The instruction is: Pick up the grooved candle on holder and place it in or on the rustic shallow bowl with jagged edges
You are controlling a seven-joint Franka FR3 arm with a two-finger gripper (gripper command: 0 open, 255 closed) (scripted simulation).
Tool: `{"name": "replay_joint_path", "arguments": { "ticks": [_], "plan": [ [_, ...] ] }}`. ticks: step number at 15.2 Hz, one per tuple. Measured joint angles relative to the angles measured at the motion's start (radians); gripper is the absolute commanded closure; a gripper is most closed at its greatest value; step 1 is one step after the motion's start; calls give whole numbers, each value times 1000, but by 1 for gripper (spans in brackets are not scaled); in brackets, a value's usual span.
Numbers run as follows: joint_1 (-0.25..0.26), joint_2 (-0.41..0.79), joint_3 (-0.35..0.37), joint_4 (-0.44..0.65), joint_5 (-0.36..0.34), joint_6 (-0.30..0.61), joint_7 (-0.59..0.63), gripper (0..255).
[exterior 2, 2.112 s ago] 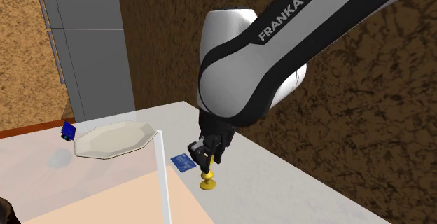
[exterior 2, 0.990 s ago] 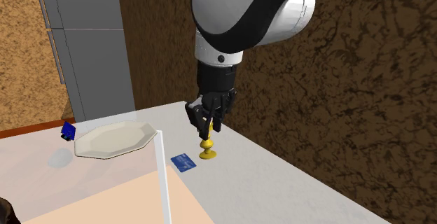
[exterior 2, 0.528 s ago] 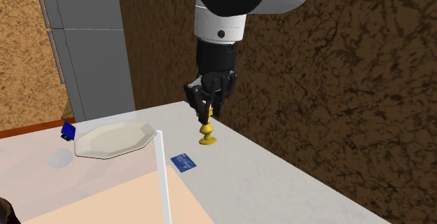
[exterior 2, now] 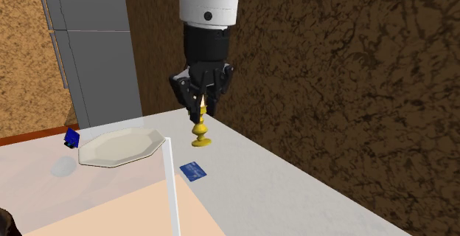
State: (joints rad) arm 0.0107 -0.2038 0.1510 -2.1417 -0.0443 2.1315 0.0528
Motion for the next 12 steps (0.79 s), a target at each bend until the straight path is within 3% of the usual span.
{"name": "replay_joint_path", "arguments": {
  "ticks": [12],
  "plan": [
    [111, 231, 164, 272, -98, -73, 310, 255]
  ]
}}
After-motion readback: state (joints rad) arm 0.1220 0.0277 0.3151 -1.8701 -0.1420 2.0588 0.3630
